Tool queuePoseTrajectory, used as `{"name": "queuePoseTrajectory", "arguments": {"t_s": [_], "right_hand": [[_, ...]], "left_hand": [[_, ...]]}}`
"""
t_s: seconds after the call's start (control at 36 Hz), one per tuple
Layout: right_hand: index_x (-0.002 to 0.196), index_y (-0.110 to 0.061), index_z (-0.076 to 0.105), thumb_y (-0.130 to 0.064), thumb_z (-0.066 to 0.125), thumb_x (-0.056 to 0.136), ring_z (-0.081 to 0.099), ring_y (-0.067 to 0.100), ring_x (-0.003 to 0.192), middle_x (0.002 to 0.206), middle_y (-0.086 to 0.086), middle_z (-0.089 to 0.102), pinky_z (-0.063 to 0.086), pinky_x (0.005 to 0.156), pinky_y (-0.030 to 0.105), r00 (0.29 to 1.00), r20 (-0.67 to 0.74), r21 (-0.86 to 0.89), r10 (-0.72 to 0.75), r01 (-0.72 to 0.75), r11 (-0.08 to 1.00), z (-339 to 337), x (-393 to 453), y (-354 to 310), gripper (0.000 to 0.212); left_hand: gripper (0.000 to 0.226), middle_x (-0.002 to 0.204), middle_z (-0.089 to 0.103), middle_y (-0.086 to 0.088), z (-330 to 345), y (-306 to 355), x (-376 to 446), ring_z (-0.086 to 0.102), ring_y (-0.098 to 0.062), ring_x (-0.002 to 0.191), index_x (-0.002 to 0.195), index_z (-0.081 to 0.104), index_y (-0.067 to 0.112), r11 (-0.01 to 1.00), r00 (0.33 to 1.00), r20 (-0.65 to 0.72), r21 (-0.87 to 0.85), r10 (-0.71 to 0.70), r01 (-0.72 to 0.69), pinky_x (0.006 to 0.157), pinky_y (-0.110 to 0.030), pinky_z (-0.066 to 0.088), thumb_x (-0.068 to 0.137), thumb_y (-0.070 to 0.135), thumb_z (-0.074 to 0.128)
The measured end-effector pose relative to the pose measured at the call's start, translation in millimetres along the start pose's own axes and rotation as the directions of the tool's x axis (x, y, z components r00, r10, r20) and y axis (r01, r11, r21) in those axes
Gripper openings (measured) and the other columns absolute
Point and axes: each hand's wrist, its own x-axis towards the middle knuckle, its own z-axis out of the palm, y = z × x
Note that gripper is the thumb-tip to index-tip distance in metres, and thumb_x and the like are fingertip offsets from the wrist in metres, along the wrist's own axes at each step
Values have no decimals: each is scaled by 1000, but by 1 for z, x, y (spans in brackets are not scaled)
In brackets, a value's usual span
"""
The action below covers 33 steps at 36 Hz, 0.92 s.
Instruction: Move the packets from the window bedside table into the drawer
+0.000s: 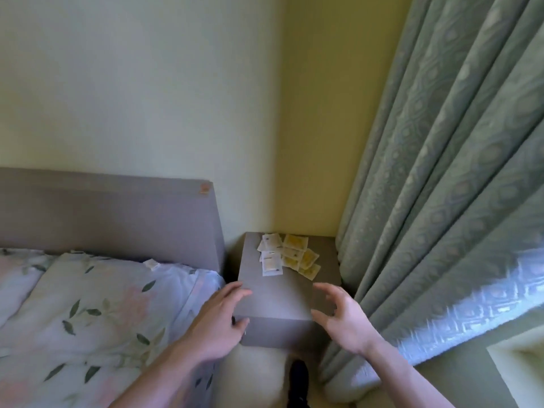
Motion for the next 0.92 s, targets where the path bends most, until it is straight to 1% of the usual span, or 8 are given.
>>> {"name": "queuePoseTrajectory", "arguments": {"t_s": [0.28,0.42,0.53,0.58,0.64,0.69,0.78,0.92], "right_hand": [[143,-25,49,-21,68,94,49,12,132,130,-17,44,40,110,28,979,152,24,133,-138,990,-14,199,37,53],[124,-24,62,-15,63,88,62,17,113,125,-5,62,54,93,33,962,196,-62,189,-181,982,0,293,74,38],[116,-25,65,-6,62,88,61,11,104,119,-7,63,45,74,12,967,168,-67,193,-185,981,17,350,89,34],[113,-26,66,-8,62,86,62,12,103,118,-8,63,43,70,8,965,151,-84,216,-205,975,30,379,105,33],[116,-27,64,-11,65,84,61,16,111,122,-8,60,49,80,17,960,148,-99,238,-225,969,44,404,122,37],[126,-23,60,-7,64,86,55,19,120,126,-6,53,46,97,25,957,138,-138,256,-237,962,54,425,131,43],[135,-17,57,-7,64,90,52,22,122,133,4,52,43,103,28,956,102,-162,275,-257,953,70,457,147,47],[148,-22,42,-20,63,96,41,19,141,155,-7,37,40,115,41,962,91,-206,258,-235,950,99,501,189,57]], "left_hand": [[56,156,32,14,16,-15,156,34,-9,142,145,43,34,984,981,77,-9,-178,179,117,-25,29,92,35,62],[55,154,37,12,34,-37,219,38,-9,140,142,45,31,964,960,102,-28,-261,265,117,-22,28,90,33,62],[55,149,35,13,59,-63,263,41,-6,135,143,45,29,950,943,162,-74,-289,304,113,-14,26,90,30,63],[54,145,33,17,74,-76,289,49,-5,118,143,44,30,943,937,185,-95,-298,318,107,-10,27,92,30,63],[50,141,35,19,93,-91,316,49,-4,93,140,46,31,935,931,203,-121,-304,332,94,-6,31,92,28,63],[47,139,41,16,113,-106,341,50,-5,89,135,49,31,917,921,206,-161,-330,364,85,-3,33,91,26,63],[48,140,41,12,146,-132,375,53,-4,110,136,47,29,878,893,213,-195,-397,437,97,-13,38,90,27,63],[58,140,45,12,205,-162,421,50,-12,126,138,43,30,813,850,152,-246,-505,527,103,-24,41,87,38,69]]}}
